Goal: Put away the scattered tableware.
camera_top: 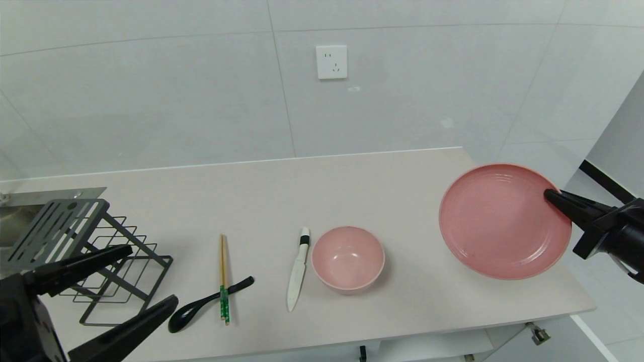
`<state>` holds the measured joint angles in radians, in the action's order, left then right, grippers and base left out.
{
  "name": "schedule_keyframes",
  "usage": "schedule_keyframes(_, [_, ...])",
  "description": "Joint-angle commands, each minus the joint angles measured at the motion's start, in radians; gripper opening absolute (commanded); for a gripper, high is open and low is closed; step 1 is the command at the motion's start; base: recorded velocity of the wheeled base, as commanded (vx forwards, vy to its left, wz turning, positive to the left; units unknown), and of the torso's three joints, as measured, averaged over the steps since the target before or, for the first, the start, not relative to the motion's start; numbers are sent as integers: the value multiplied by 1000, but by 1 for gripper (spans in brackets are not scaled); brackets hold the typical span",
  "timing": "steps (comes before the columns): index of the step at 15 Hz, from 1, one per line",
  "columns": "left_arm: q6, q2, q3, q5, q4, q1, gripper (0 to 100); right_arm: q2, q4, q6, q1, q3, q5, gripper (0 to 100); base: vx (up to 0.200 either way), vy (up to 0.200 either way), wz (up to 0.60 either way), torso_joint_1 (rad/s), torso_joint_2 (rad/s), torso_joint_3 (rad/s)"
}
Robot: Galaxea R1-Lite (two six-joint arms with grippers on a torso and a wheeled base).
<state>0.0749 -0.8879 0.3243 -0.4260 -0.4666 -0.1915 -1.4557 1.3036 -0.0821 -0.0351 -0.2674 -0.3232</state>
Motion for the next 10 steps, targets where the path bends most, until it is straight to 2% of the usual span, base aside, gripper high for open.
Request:
schedule_keyframes(1, [-3, -97, 15, -8, 0, -5, 100, 20, 0, -2, 0, 1, 0, 0, 0, 0, 0, 0, 0, 0])
schedule_keyframes(3, [-1, -148, 18, -16, -1, -5, 100, 20, 0, -2, -2, 13, -14, 0, 0, 0, 0, 0, 0, 0])
schedule_keyframes(6, [2, -260, 58, -62, 0, -6, 100, 37, 0, -2, 0, 13, -14, 0, 0, 0, 0, 0, 0, 0])
schedule_keyframes(8, [2, -309, 78, -62, 0, -16, 100, 41, 0, -4, 0, 14, -14, 0, 0, 0, 0, 0, 0, 0])
schedule_keyframes(10, [-15, -372, 118, -60, 0, -23, 100, 43, 0, -4, 0, 16, -14, 0, 0, 0, 0, 0, 0, 0])
